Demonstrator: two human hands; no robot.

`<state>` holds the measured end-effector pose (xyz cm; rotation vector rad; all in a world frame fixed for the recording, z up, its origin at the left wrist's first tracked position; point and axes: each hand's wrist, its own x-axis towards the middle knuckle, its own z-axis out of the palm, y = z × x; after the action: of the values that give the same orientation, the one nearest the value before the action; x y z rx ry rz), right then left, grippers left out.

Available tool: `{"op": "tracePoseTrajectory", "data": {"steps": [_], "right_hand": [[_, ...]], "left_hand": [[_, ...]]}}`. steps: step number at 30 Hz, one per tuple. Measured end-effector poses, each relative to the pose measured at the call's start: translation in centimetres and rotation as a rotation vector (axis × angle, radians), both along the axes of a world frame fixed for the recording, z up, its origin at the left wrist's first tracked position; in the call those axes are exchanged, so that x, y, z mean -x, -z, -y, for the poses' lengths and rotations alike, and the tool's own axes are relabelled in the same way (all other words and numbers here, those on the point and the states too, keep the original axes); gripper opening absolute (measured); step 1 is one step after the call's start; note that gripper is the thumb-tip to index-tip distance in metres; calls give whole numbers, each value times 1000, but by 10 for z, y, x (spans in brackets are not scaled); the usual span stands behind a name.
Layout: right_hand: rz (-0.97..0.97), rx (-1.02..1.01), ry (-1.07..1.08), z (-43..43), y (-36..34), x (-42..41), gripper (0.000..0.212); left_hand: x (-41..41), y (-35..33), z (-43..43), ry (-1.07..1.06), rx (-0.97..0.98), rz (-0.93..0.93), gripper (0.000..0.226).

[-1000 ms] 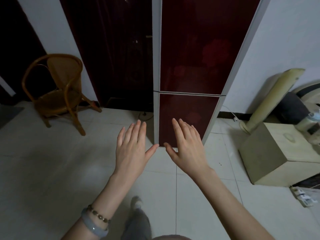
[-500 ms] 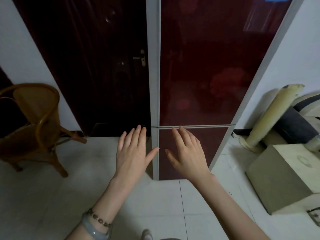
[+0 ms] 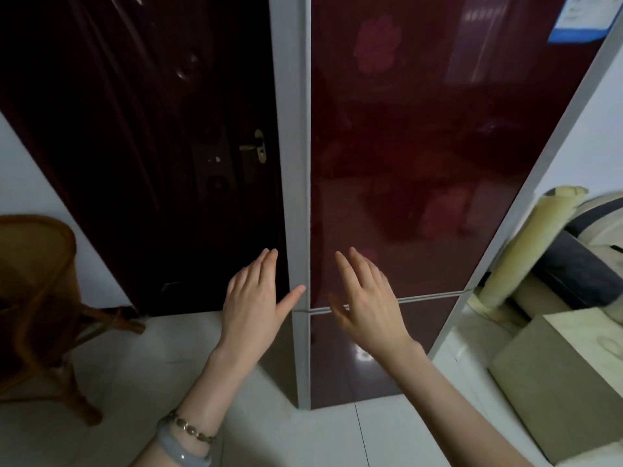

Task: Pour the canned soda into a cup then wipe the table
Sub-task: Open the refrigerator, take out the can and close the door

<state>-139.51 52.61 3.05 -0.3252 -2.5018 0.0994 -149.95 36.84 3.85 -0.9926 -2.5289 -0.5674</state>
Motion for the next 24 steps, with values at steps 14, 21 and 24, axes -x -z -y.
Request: {"op": "tracePoseTrajectory", "data": {"steps": [14,21,24], "right_hand": [[22,-286,-54,-84,-46,122,78],[50,-255,-50,-90,-34,131,82],[86,-235,-59,-89,-37,128,83]], "left_hand": [[124,-56,-101,126,-377,403,76],[121,-57,-111,98,-556,446,45],[123,-58,-110,92,-547,462,37]]}}
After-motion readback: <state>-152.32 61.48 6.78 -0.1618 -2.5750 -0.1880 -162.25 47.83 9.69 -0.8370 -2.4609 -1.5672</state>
